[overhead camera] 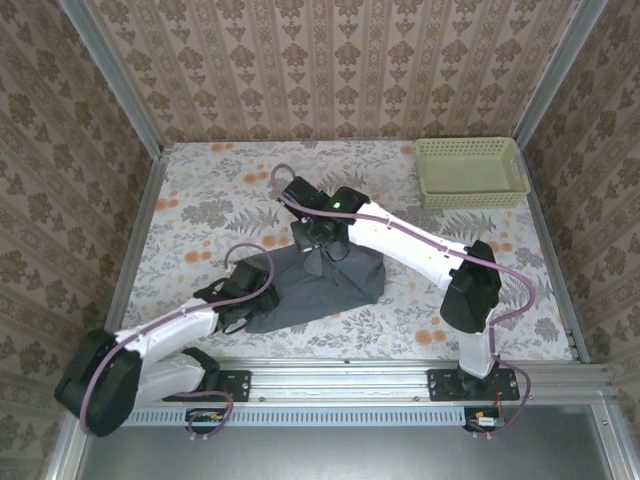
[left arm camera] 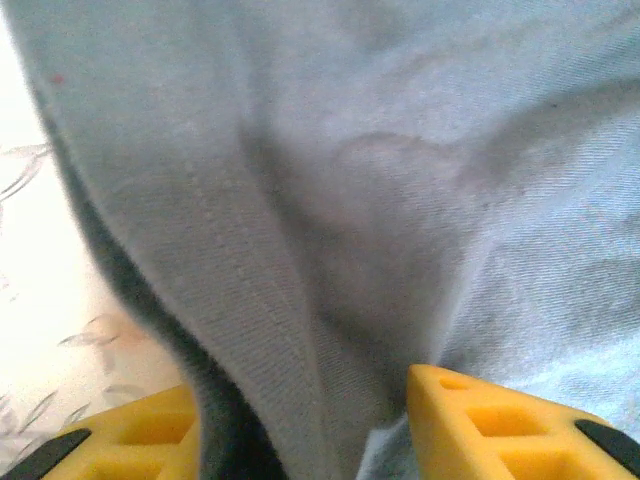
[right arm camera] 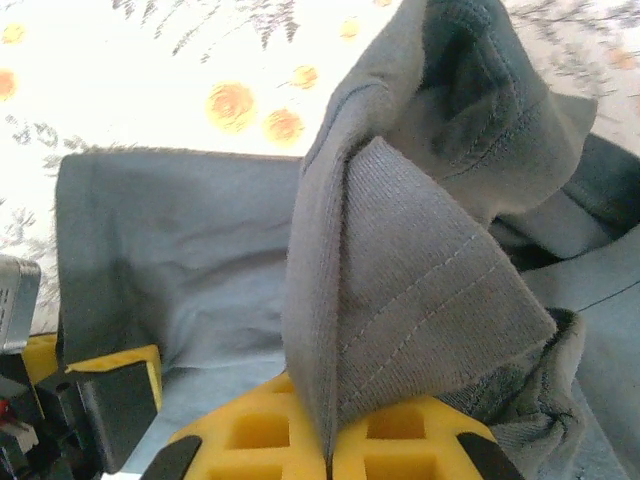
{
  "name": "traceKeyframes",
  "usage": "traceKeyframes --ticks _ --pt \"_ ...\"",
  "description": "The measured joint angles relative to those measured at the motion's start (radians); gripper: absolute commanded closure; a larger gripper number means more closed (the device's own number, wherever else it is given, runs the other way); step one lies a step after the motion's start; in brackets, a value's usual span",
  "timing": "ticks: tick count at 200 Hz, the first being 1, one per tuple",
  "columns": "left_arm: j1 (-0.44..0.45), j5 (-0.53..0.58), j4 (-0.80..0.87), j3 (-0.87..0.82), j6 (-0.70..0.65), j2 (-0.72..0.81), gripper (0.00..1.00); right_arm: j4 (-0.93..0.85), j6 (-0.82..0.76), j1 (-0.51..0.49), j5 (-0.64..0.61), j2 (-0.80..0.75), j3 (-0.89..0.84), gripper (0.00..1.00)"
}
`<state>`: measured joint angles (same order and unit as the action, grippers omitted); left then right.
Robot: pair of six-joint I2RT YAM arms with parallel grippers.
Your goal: Fold the inside-out t-shirt
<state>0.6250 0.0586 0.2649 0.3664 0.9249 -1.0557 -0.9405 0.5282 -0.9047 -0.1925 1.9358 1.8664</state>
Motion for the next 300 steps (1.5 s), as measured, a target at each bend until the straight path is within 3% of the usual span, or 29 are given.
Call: traceKeyframes --ticks 31,53,168,210,238,275,300 --pt "-0.070 -0.021 0.047 -0.064 0.026 0.134 0.57 0.021 0.013 -0.048 0.052 0.037 0.003 1.00" --pt "-0.096 -0.047 0.041 -0.074 0.026 0.141 0.61 0.037 0.033 -0.073 0.081 0.060 0.012 1.00" --pt "-0.103 -0.050 0.021 -0.105 0.026 0.166 0.66 0.224 0.190 -0.094 0.209 0.126 0.029 1.00" --pt "-0.103 -0.052 0.032 -0.109 0.035 0.205 0.56 0.238 0.211 -0.107 0.228 0.175 0.029 0.74" --pt "-0.103 -0.011 0.188 -0.106 0.056 0.343 0.50 0.238 0.210 -0.110 0.235 0.179 0.033 0.55" --pt "-0.103 0.089 0.429 -0.050 0.087 0.602 0.43 0.219 0.159 -0.113 0.189 0.131 0.016 0.48" --pt "-0.103 0.092 0.443 0.004 0.061 0.587 0.37 0.215 0.117 -0.098 0.108 -0.009 -0.089 0.47"
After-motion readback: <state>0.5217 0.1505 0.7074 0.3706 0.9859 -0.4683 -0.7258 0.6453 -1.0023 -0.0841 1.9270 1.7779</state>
